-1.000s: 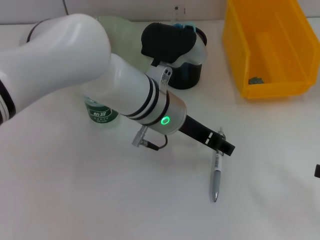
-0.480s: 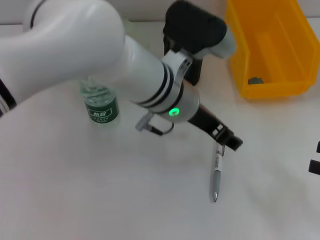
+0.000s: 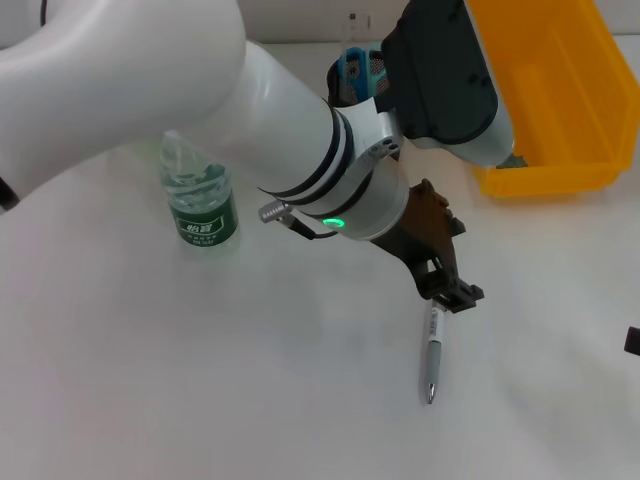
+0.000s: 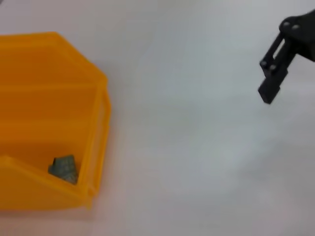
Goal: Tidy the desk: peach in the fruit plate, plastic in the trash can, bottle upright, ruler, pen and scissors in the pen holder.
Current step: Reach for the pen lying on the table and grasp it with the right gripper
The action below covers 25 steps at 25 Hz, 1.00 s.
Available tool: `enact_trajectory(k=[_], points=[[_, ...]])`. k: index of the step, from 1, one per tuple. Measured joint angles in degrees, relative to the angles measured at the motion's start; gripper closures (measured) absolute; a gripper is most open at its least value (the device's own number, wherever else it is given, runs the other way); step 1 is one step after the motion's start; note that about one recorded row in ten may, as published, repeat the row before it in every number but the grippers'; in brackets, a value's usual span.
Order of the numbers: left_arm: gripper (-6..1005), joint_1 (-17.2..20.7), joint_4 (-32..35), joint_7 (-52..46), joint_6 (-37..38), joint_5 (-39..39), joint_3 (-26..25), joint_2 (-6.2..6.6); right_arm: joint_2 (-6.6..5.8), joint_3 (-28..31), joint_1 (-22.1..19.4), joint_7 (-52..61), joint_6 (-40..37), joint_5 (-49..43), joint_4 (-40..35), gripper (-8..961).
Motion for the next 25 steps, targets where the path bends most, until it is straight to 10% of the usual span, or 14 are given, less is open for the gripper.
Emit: enact_trajectory(k=[16,25], points=[[264,0.9,-4.2,-20.9,-0.1,-0.2,-1.1,0.06,-0.35,-0.3,1.5,2.5,0.0,0.0,-0.1,348],[264,23.2,9.0,5.2,-7.4,-11.0,-7.9,0.48,0.55,-2.3,4.7,13.3,-1.5,-3.6,-9.7,348]])
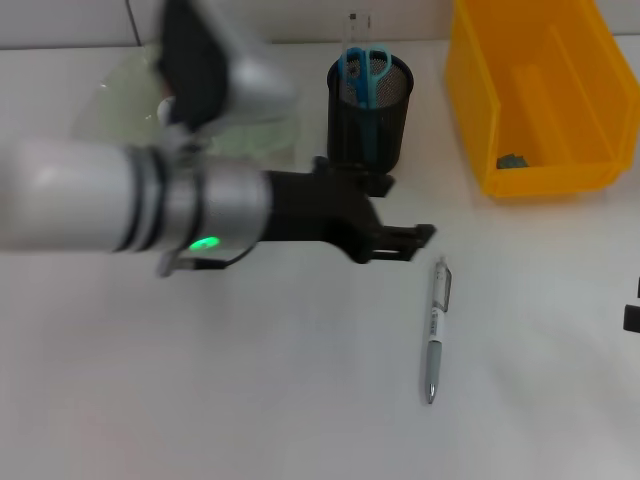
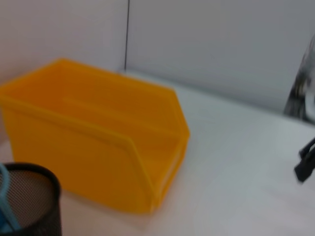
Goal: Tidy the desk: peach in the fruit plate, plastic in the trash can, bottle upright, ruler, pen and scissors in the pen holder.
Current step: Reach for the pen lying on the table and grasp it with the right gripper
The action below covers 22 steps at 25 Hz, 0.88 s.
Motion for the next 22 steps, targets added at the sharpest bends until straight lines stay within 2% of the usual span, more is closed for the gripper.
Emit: enact_trajectory(k=[1,2,3,4,5,6,7,9,10,11,12,13,14,15,16,19,20,21,22], points=[[264,5.0,-0.4,10.2,0.3,-8.4,-3.3,0.14,0.00,0.0,0.0,0.0,0.0,0.0,0.0,348],[264,7.3,-1.7,16.6,1.9,-13.7,-5.8,0.23,0.17,-0.3,0.4,0.4,-0.1,0.0,-0.6,349],[264,8.6,-3.1,21.1,3.7,-17.2,-7.8,0.31,0.26,-0.4,0.7,0.7,-0.2,0.0,-0.9,349],[264,8.6,-3.1,21.1,3.7,-17.2,-7.8,0.31,0.32,-0.5,1.1,1.0,-0.3,0.0,-1.0,349],[264,9.7,-5.2,25.8,6.3,-20.9,-10.5,0.36,0.36,-0.6,1.6,1.2,-0.5,-0.1,-1.1,349],[264,9.7,-5.2,25.8,6.3,-20.9,-10.5,0.36,0.39,-0.6,2.1,1.5,-0.8,-0.1,-1.1,349],[264,9.7,-16.2,37.2,19.5,-27.6,-22.5,0.49,0.41,-0.8,2.7,2.1,-1.3,-0.1,-1.2,349],[264,7.1,-25.6,44.1,30.8,-27.9,-31.1,1.11,0.40,-2.1,4.0,4.1,-2.2,-0.1,-1.6,348],[264,7.1,-25.6,44.1,30.8,-27.9,-31.1,1.11,0.19,-5.8,5.4,8.2,-3.0,-0.1,-3.3,348],[264,3.0,-36.9,51.3,40.5,-24.8,-38.1,3.26,0.19,-5.8,5.4,8.2,-3.0,-0.1,-3.3,348],[264,0.9,-42.3,54.6,44.1,-23.0,-39.9,4.83,0.08,-7.7,6.0,10.2,-3.3,-0.1,-4.4,348],[264,0.3,-44.4,55.9,45.4,-22.4,-40.3,5.38,0.01,-10.6,6.7,13.4,-3.5,-0.2,-6.1,348],[265,-0.9,-47.8,57.8,47.0,-21.0,-40.8,6.53,-0.04,-14.0,7.7,17.1,-3.6,-0.4,-8.1,348],[265,-1.5,-49.9,58.7,47.3,-19.8,-41.0,7.30,-0.09,-21.1,9.9,26.6,-3.5,-2.2,-13.0,348],[265,-1.5,-49.9,58.7,47.3,-19.8,-41.0,7.30,-0.09,-21.1,9.9,26.6,-3.5,-2.2,-13.0,348],[265,-0.7,-49.0,58.9,46.7,-18.2,-41.0,7.12,-0.01,-28.9,15.1,42.6,-3.4,-7.6,-19.5,347],[265,-0.2,-48.4,59.0,46.3,-17.9,-41.1,6.82,0.33,-31.7,18.3,51.4,-3.7,-10.2,-22.3,347],[265,-0.2,-48.4,59.0,46.3,-17.9,-41.1,6.82,0.33,-31.7,18.3,51.4,-3.7,-10.2,-22.3,347],[265,0.0,-48.3,59.1,46.1,-17.9,-41.1,6.72,0.57,-33.0,20.0,55.8,-3.8,-11.1,-23.5,348]])
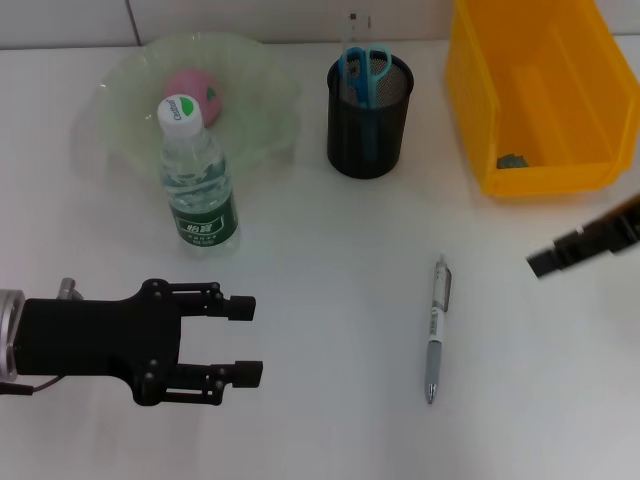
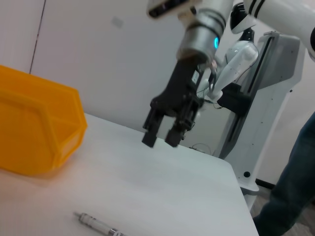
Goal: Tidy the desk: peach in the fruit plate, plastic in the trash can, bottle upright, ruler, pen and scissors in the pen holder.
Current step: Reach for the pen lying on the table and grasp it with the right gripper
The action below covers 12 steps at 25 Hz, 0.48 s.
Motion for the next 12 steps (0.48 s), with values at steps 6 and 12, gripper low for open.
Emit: enact_trajectory(k=[6,12], points=[[265,0.2,0.0,0.1,-0.5,0.1,-0.1,-0.37,2.05,-8.9,4.3,16.7,3.9,-1.7,-4.2,350],[265,-1.1,0.1,-1.7,-0.8,0.1,-0.2,-0.37,2.53,-18.0,3.7,27.8,11.1,-7.1,-3.7,351]])
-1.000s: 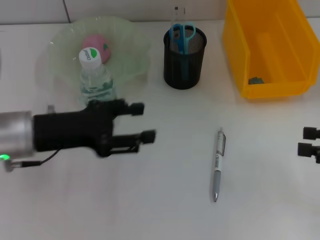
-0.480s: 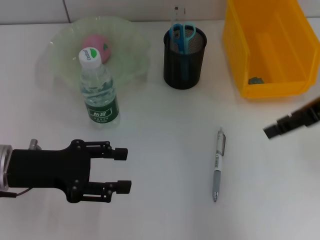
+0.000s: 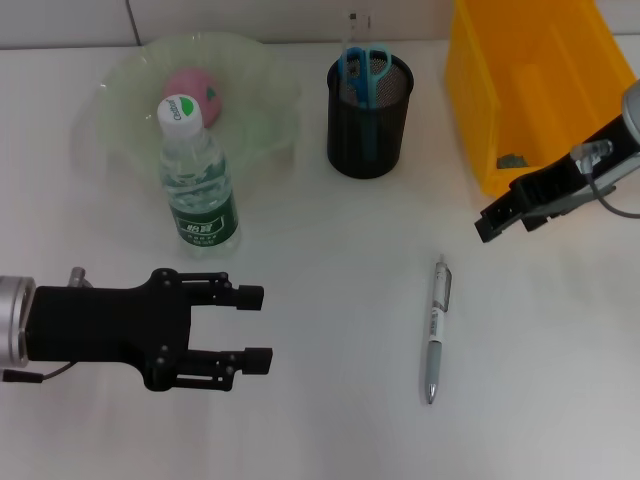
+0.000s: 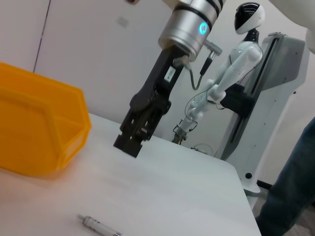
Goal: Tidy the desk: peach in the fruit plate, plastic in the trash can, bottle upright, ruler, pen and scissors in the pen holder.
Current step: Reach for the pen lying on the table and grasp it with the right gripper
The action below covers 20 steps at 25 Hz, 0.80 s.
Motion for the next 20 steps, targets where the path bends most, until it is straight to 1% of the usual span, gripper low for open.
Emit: enact_trajectory(k=[1,3,5,6,7,10,11,12,14,15,16,17,20], points=[[264,-0.5,0.0,-0.2,-0.1,0.0,0.0,0.04,0.20,-1.3,0.0,1.9,0.5,-1.4,0.4,352],[264,-0.7,0.0,-0.2,-0.1,0.0,0.0,0.04,0.33,-1.3,0.1,2.2,0.4,-1.6,0.9,352],[264,-1.1,0.1,0.1,-0.3,0.0,0.0,0.05,0.44,-0.2,0.9,2.4,0.0,-1.4,2.7,353],[264,-1.3,0.6,0.3,-0.7,0.0,0.2,0.01,0.46,1.1,2.1,2.4,-0.8,-0.3,5.2,353],[264,-1.3,0.6,0.3,-0.7,0.0,0.2,0.01,0.46,1.1,2.1,2.4,-0.8,-0.3,5.2,353],[264,-1.5,1.2,0.4,-1.4,0.3,0.5,-0.17,0.37,2.2,3.9,2.4,-1.2,1.2,9.1,354],[264,-1.6,1.3,0.4,-1.6,0.7,0.4,-0.31,0.16,2.6,5.3,2.4,-1.2,1.6,11.8,350],[264,-1.6,1.3,0.4,-1.6,0.7,0.4,-0.31,0.16,2.6,5.3,2.4,-1.2,1.6,11.8,346],[264,-1.9,1.4,0.5,-1.6,1.4,0.3,-0.71,0.06,2.7,6.8,2.4,-1.2,1.0,14.4,338],[264,-2.1,1.4,0.7,-1.6,1.4,0.4,-0.87,-0.01,2.7,7.9,2.4,-1.1,0.3,16.2,334],[264,-2.1,1.4,0.8,-1.7,1.4,0.4,-0.96,-0.16,2.7,10.4,2.4,-0.7,-1.7,20.4,330],[265,-2.1,1.4,0.8,-1.7,1.4,0.4,-0.96,-0.16,2.7,10.4,2.4,-0.7,-1.7,20.4,325],[265,-2.5,1.4,1.1,-1.7,1.4,0.6,-1.23,-0.25,2.8,13.9,2.4,0.2,-4.7,24.9,313]])
